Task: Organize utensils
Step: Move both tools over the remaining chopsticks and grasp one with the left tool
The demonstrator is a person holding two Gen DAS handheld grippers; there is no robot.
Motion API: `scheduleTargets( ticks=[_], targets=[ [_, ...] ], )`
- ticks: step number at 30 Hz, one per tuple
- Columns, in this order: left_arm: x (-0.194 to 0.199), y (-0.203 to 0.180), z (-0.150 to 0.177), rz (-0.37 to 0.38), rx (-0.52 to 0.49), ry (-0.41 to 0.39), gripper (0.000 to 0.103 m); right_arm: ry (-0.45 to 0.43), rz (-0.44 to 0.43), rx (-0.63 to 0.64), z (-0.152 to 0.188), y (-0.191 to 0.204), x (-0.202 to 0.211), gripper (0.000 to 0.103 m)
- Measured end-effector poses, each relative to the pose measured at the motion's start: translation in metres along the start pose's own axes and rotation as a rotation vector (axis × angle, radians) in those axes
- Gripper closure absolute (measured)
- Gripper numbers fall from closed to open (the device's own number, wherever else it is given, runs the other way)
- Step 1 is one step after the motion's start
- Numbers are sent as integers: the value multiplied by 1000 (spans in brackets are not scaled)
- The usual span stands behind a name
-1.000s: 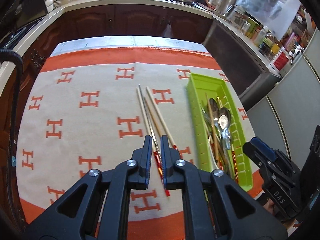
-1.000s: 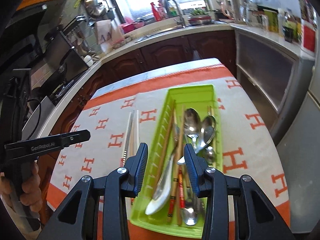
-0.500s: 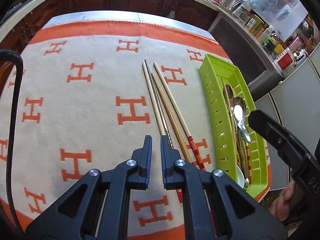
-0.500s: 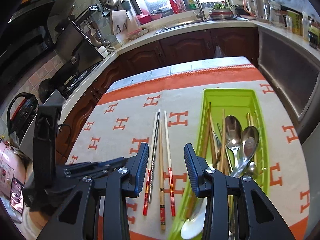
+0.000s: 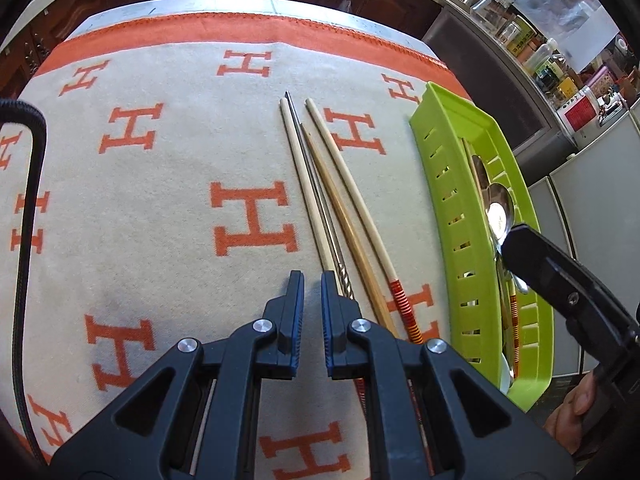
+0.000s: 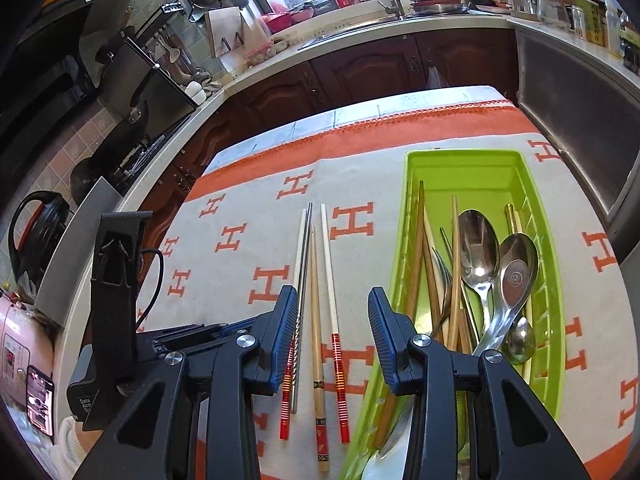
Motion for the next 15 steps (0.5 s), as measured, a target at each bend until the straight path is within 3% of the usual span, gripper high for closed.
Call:
scheduleTargets(
  ticks=[15],
  targets=[
    [0, -12, -1, -17, 1, 14, 97, -25, 9, 8, 2, -7, 7, 65]
  ],
)
Point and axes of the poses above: each gripper's, at about its wrist camera, not at the fingertips, and x roughly against the way its jaws point, y to its left, z to its underside, the point moved 4 cm from there along -x, roughly the way its jaws point, and after that the axes turned 4 degrees about -y, right-handed, at the moved point
